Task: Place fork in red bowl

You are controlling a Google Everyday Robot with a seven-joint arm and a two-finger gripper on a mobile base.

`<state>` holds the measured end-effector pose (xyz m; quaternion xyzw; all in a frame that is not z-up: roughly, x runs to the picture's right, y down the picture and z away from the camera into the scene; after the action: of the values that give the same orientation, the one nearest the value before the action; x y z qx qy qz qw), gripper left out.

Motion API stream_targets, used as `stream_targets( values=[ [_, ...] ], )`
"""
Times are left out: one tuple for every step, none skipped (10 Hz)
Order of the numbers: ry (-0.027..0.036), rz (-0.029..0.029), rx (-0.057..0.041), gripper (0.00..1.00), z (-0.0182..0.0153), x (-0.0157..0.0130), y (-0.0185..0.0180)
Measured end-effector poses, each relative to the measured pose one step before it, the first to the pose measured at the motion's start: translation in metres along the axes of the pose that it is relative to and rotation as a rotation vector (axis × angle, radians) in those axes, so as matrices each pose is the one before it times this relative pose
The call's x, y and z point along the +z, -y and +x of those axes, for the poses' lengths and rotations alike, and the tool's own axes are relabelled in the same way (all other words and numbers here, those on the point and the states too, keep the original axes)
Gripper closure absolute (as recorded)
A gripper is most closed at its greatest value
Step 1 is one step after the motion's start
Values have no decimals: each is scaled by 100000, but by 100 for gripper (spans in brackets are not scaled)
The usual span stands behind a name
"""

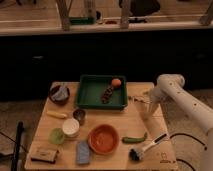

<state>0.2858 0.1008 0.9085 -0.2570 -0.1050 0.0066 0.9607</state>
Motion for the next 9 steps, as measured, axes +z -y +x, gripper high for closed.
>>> stream_targets(
  values=[
    [242, -384, 1045, 20, 100, 85, 191],
    [548, -485, 1287, 20, -54, 144, 456],
    [709, -720, 733, 20, -280, 307, 417],
    [798, -317, 448, 20, -260, 218, 301],
    [829, -985, 366, 20, -179, 244, 108],
    [942, -428, -7, 20, -260, 213, 176],
    [805, -660, -496, 20, -389, 299, 74],
    [487, -675, -454, 21, -312, 296, 1],
    [695, -622, -841, 29, -508, 489, 90]
  ],
)
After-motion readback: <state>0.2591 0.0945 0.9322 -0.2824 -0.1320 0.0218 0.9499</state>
